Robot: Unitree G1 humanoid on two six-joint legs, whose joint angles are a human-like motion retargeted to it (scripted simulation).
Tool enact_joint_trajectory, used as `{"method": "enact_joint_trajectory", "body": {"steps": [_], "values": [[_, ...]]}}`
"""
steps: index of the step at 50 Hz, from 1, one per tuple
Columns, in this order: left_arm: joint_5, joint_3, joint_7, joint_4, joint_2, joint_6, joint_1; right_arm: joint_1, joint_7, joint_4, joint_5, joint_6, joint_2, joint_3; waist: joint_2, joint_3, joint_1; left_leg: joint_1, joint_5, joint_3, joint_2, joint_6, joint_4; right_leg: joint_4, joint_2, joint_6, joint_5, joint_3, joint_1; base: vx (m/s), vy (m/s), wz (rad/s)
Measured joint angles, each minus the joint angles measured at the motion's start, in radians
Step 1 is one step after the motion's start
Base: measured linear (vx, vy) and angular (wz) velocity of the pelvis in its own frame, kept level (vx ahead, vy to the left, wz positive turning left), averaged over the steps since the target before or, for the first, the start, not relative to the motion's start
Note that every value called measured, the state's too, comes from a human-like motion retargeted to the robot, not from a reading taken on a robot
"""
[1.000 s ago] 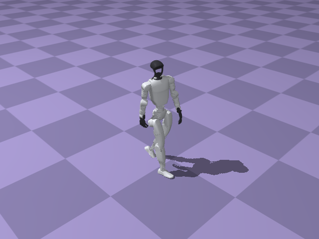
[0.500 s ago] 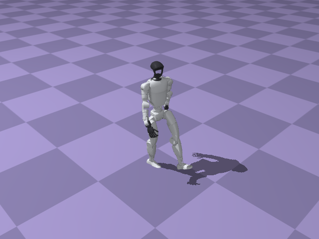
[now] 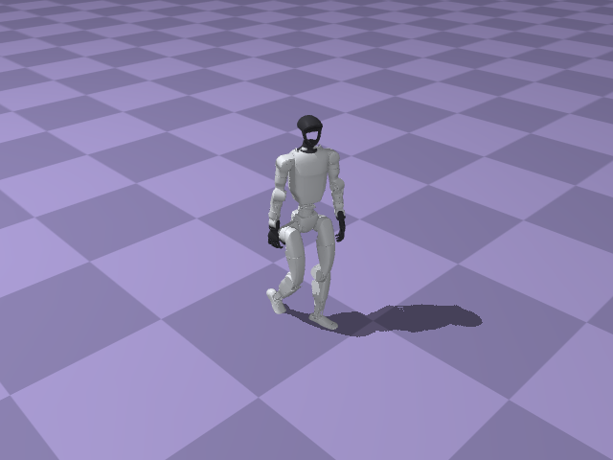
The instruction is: Walk run
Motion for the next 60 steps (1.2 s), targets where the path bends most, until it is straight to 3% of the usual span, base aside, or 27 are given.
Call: {"method": "enact_joint_trajectory", "body": {"steps": [5,12,20,22,25,29,32,35,38,40,44,47,55,60], "values": [[-0.036,-0.046,0.009,-0.078,0.001,-0.049,-0.102,0.068,0.01,-0.007,0.017,-0.006,-0.001,-0.017,0.023,0.019,-0.078,0.077,-0.033,-0.042,-0.024,-0.013,-0.012,-0.162,-0.018,0.055,-0.161,0.045,-0.102,0.5,0.01,0.75],[-0.066,-0.099,-0.011,-0.175,0.01,-0.106,-0.188,0.102,0.031,0.024,0.051,0.008,-0.005,-0.035,-0.027,0.055,-0.136,0.227,-0.079,-0.035,-0.1,-0.041,-0.04,-0.549,-0.104,0.037,-0.173,0.145,-0.153,0.5,-0.06,0.46],[-0.066,-0.131,-0.007,-0.196,0.009,-0.132,-0.203,0.096,0.033,0.045,0.041,0.019,-0.02,-0.034,-0.017,0.053,-0.164,0.322,-0.131,-0.034,-0.103,-0.081,-0.032,-0.782,-0.152,0.057,-0.209,-0.02,-0.222,0.55,-0.14,0.27],[-0.06,-0.133,-0.004,-0.189,0.004,-0.131,-0.187,0.101,0.027,0.04,0.041,0.019,-0.02,-0.036,-0.014,0.057,-0.18,0.351,-0.137,-0.042,-0.102,-0.094,-0.026,-0.757,-0.149,0.04,-0.21,-0.018,-0.205,0.61,-0.2,0.36],[-0.039,-0.125,-0.005,-0.154,-0.002,-0.115,-0.176,0.084,0.036,0.043,0.041,0.019,-0.031,-0.061,0.019,0.044,-0.206,0.351,-0.123,-0.073,-0.09,-0.122,0.008,-0.738,-0.133,-0.052,-0.174,-0.027,-0.195,0.67,-0.23,0.55],[0.004,-0.098,-0.008,-0.095,-0.016,-0.085,-0.124,0.082,0.037,0.06,0.066,0.029,-0.05,-0.074,0.047,0.005,-0.204,0.363,0.0,-0.072,-0.069,-0.211,0.055,-0.755,-0.11,-0.071,-0.07,-0.019,-0.158,0.77,-0.33,0.17],[0.019,-0.102,0.002,-0.064,-0.03,-0.064,-0.056,0.068,0.043,0.069,0.088,0.045,-0.061,-0.089,0.062,-0.008,-0.183,0.356,0.203,-0.064,-0.032,-0.32,0.143,-0.727,-0.099,-0.107,-0.087,-0.016,-0.129,0.75,-0.3,-0.07],[0.013,-0.106,0.019,-0.028,-0.029,-0.055,0.0,0.027,0.044,0.059,0.095,0.026,-0.066,-0.078,0.034,-0.013,-0.193,0.291,0.407,-0.077,-0.049,-0.435,0.333,-0.712,-0.117,-0.154,-0.127,-0.006,-0.084,0.6,-0.21,0.05],[0.043,-0.091,0.021,-0.007,-0.027,-0.034,0.037,-0.036,0.054,0.021,0.099,0.01,-0.066,-0.051,-0.005,-0.036,-0.203,0.152,0.516,-0.037,-0.084,-0.435,0.568,-0.695,-0.176,-0.165,-0.174,0.009,-0.067,0.58,-0.18,0.15],[0.074,-0.074,0.031,-0.001,-0.025,-0.015,0.076,-0.071,0.066,-0.002,0.087,-0.001,-0.055,-0.039,-0.012,-0.024,-0.204,0.09,0.415,-0.054,-0.02,-0.432,0.708,-0.69,-0.14,-0.199,-0.205,-0.002,-0.019,0.52,-0.44,-0.09],[0.084,-0.038,0.033,0.02,-0.031,0.001,0.131,-0.159,0.1,-0.064,0.07,-0.016,-0.042,-0.03,-0.052,-0.009,-0.144,-0.045,0.245,-0.011,0.025,-0.286,0.746,-0.686,-0.117,-0.224,-0.231,0.053,0.038,0.54,-0.27,-0.74],[0.08,-0.014,0.023,0.032,-0.045,0.009,0.171,-0.219,0.122,-0.118,0.086,-0.045,-0.035,-0.023,-0.071,0.007,-0.091,-0.131,0.152,0.019,0.052,-0.195,0.649,-0.68,-0.097,-0.233,-0.25,0.102,0.077,0.47,-0.14,-0.9],[0.1,0.029,0.004,0.069,-0.094,0.035,0.248,-0.338,0.194,-0.263,0.164,-0.111,-0.036,-0.014,-0.063,0.038,-0.026,-0.246,0.105,-0.012,0.006,-0.068,0.151,-0.683,-0.043,-0.244,-0.32,0.122,0.185,0.51,-0.08,-0.43],[0.134,0.044,0.013,0.077,-0.11,0.042,0.277,-0.361,0.215,-0.32,0.204,-0.14,-0.034,-0.006,-0.075,0.03,-0.009,-0.264,0.006,0.093,-0.03,-0.066,-0.078,-0.663,-0.041,-0.255,-0.363,0.114,0.231,0.6,-0.05,-0.23]]}}
